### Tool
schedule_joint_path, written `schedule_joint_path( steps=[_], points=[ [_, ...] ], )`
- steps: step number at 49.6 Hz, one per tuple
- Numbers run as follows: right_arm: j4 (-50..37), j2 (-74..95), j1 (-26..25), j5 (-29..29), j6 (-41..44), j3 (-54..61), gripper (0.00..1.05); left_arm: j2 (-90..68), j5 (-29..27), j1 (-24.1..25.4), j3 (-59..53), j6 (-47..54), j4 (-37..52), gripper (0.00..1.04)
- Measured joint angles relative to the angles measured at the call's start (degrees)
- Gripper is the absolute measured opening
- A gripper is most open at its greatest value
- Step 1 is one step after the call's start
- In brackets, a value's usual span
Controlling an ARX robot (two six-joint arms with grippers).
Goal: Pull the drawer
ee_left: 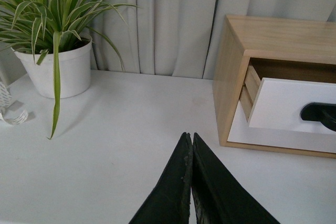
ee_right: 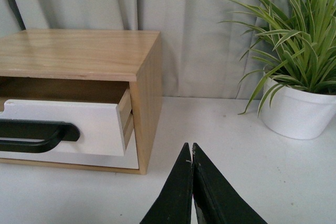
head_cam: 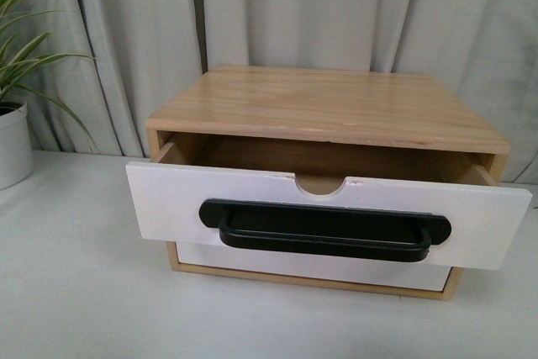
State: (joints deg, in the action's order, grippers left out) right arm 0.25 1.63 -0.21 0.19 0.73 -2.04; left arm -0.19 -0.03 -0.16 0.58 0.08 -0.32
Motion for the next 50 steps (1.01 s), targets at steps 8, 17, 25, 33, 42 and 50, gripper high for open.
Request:
schedule_joint_path(
  steps=[8, 17, 25, 33, 42, 50],
  points=[
    [0.0, -1.3, 0.0, 0.0, 0.0, 1.6, 0.01, 0.1, 0.0, 0.0, 0.0, 0.0, 0.0, 0.04],
    [0.0, -1.4, 0.0, 0.0, 0.0, 1.6, 0.01, 0.1, 0.0, 0.0, 0.0, 0.0, 0.0, 0.04],
    [0.0, -1.4, 0.0, 0.0, 0.0, 1.6, 0.13, 0.1, 0.0, 0.0, 0.0, -0.2, 0.0, 0.19],
    [0.0, -1.4, 0.0, 0.0, 0.0, 1.6, 0.47, 0.1, 0.0, 0.0, 0.0, -0.2, 0.0, 0.51],
    [0.0, -1.4, 0.0, 0.0, 0.0, 1.6, 0.85, 0.1, 0.0, 0.0, 0.0, -0.2, 0.0, 0.92],
    [0.0, -1.4, 0.0, 0.0, -0.1, 1.6, 0.95, 0.1, 0.0, 0.0, 0.0, -0.2, 0.0, 0.99]
  ],
)
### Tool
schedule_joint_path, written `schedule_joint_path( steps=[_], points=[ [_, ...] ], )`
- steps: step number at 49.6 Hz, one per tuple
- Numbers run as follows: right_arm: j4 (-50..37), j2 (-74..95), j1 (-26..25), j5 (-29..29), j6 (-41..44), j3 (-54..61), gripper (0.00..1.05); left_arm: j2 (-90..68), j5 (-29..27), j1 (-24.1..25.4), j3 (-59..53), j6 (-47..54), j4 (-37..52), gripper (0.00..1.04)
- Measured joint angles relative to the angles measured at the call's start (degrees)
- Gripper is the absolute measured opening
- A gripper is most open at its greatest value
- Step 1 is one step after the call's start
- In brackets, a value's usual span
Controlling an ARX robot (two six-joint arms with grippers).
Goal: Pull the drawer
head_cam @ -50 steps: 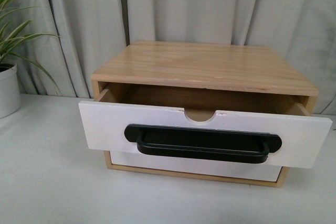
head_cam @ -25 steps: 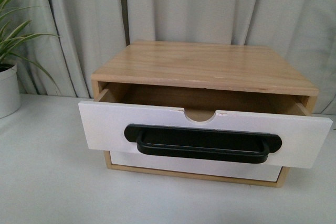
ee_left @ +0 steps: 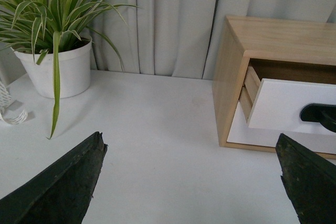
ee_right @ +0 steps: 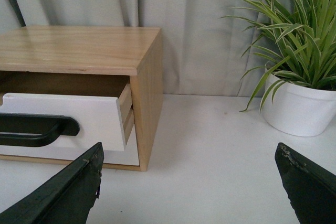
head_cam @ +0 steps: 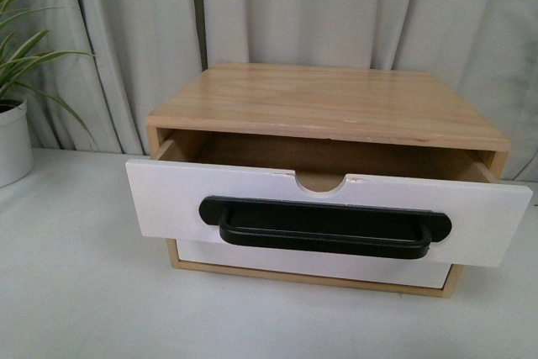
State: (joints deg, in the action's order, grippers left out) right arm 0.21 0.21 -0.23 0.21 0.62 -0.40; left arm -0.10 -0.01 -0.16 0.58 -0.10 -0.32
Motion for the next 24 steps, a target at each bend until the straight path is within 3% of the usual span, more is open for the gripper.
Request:
schedule_joint_path(
  steps=[24],
  points=[
    [0.0, 0.0, 0.0, 0.0, 0.0, 0.0, 0.96, 0.0, 0.0, 0.0, 0.0, 0.0, 0.0, 0.99]
  ],
)
